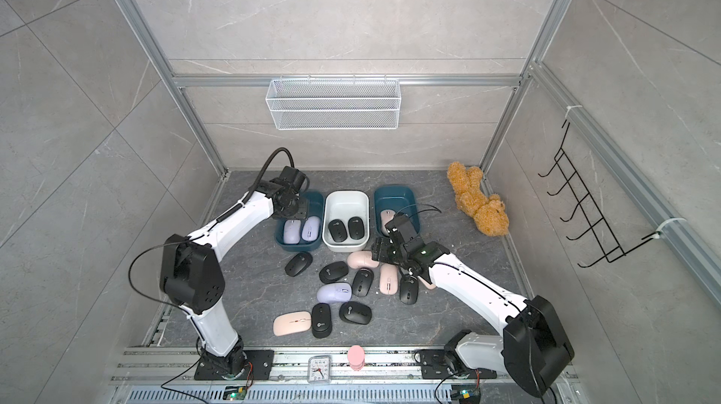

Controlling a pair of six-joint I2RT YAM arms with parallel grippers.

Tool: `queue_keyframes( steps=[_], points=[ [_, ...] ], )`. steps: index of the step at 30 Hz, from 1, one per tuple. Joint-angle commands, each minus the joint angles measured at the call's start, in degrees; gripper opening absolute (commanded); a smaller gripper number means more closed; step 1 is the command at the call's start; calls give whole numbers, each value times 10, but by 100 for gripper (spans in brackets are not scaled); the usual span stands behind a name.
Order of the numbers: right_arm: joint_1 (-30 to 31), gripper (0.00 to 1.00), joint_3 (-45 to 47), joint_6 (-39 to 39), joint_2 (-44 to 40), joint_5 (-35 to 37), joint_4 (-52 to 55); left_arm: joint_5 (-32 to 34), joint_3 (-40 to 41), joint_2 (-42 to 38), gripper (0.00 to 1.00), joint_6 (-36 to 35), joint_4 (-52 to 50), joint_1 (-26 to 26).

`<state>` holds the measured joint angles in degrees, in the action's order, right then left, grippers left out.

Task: Place the mice by color into the storage box
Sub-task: Place the mouse in the storage box, then pick up the mouse from the center of the board.

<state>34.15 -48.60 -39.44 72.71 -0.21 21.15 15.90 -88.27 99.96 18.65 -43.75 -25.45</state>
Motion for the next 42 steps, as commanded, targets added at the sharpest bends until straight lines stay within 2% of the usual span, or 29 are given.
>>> queue_keyframes(
  steps=[1,8,16,21,42],
  points=[
    [0,71,-9,7,-20,21,39,-12,30,-65,67,4,22,-17],
    [0,71,-3,14,-28,44,85,-6,161,-188,67,36,77,-23],
    [7,71,24,-3,-5,52,80,1,304,-308,67,105,99,-22],
    [18,70,32,-9,33,63,61,-11,352,-367,67,97,136,-22],
    [50,70,33,-25,123,94,55,-17,355,-344,67,76,139,-22]
  ],
)
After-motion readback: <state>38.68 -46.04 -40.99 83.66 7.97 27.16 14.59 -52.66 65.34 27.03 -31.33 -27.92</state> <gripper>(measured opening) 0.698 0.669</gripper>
